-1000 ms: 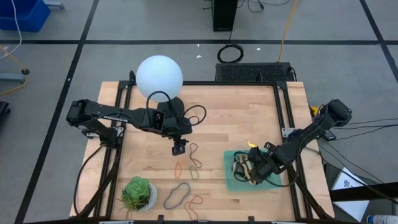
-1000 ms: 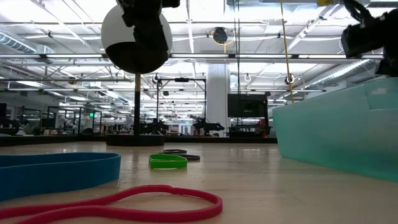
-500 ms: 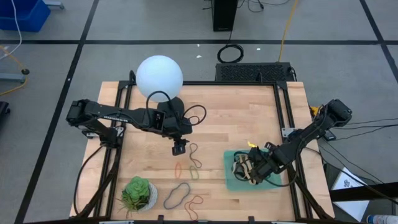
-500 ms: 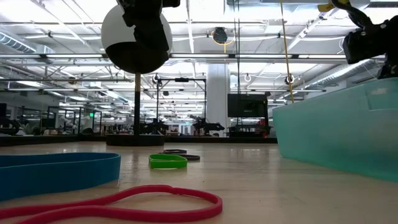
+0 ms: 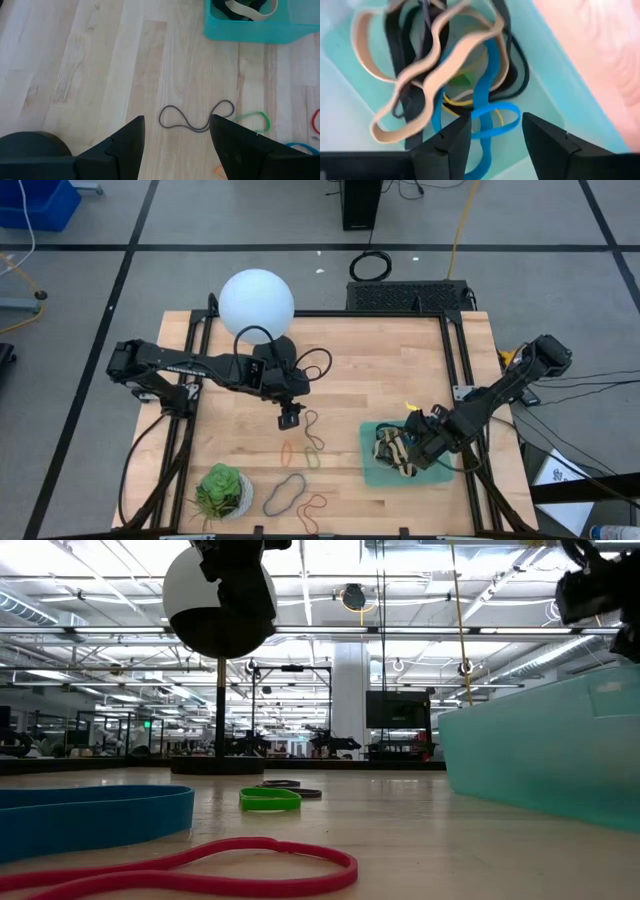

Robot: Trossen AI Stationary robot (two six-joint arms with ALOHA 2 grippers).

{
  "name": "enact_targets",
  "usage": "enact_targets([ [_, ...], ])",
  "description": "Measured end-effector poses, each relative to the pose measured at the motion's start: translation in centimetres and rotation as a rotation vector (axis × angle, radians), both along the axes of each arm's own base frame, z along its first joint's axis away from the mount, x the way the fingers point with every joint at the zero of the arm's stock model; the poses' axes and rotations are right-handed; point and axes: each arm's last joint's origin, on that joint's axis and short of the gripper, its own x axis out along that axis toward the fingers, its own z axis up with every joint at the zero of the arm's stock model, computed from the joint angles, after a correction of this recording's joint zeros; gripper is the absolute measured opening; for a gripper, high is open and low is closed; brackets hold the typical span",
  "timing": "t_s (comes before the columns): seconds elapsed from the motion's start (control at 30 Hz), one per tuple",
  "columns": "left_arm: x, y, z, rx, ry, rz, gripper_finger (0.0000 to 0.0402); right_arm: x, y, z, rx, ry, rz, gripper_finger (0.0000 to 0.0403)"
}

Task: Pick and place rubber bands into bin
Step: Put the top blue rubber band into the green bin, then put the purple rubber band into the green bin

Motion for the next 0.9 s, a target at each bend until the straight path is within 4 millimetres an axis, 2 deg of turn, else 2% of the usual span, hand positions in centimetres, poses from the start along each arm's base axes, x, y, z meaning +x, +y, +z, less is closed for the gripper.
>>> enact_targets([
  [0.33,0.0,0.1,0.0,-0.004,0.004,-0.013,0.0230,-0.8,-1.4,2.5,-0.111,-0.237,0.035,0.0173],
  [0.73,0.8,-0.9,0.6,0.188,-0.106,-0.457,0.0230,0.0,-2.8,3.9,-0.149,-0.357,0.162,0.0177],
  [0.9,1.6,-1.8,-0.7,0.219,-0.078,-0.571,0.0230,0.4,-3.3,4.3,-0.179,-0.397,0.190,0.0174],
])
